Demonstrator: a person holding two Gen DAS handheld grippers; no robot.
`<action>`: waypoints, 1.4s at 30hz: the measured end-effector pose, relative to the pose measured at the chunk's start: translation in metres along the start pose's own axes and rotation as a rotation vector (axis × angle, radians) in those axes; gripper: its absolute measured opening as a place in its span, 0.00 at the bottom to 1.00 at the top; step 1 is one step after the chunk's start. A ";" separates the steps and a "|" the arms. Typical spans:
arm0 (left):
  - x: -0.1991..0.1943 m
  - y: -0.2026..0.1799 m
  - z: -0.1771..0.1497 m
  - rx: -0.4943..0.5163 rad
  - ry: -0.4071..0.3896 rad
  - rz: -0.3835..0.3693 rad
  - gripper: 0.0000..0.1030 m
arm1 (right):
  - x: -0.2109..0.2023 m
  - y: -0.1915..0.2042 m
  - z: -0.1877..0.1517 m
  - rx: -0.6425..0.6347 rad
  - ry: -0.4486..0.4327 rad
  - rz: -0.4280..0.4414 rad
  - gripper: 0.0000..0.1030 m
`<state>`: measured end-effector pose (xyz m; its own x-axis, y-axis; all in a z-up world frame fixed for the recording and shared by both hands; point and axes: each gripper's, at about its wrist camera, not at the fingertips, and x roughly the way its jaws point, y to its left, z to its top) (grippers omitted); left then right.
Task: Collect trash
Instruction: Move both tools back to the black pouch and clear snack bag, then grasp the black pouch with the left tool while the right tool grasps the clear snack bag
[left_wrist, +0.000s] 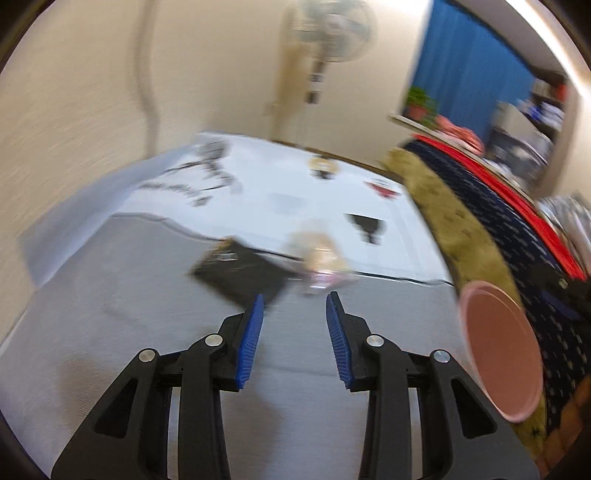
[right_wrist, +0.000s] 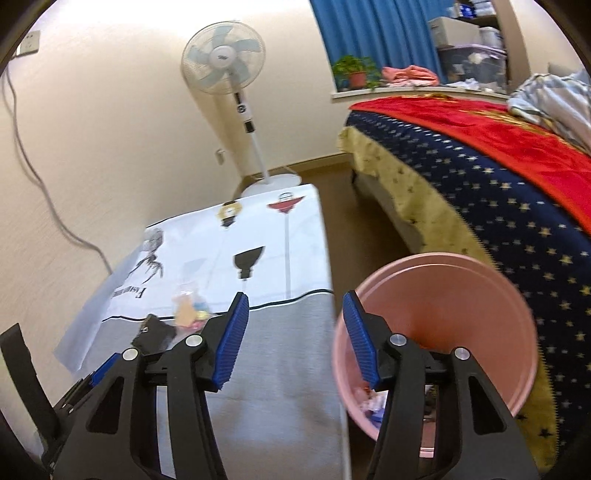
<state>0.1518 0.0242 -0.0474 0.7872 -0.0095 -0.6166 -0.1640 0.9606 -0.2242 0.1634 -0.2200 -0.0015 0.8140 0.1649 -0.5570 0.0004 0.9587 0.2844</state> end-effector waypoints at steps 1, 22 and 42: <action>0.002 0.009 0.001 -0.031 0.002 0.017 0.34 | 0.003 0.004 0.000 -0.002 0.004 0.009 0.52; 0.057 0.047 0.003 -0.277 0.105 0.027 0.34 | 0.057 0.021 -0.005 -0.044 0.059 0.085 0.52; 0.074 0.054 0.015 -0.292 0.109 0.026 0.00 | 0.138 0.088 -0.016 -0.154 0.225 0.245 0.74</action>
<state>0.2106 0.0799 -0.0939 0.7146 -0.0308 -0.6988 -0.3596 0.8408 -0.4047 0.2663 -0.1090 -0.0653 0.6309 0.4239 -0.6498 -0.2800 0.9055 0.3189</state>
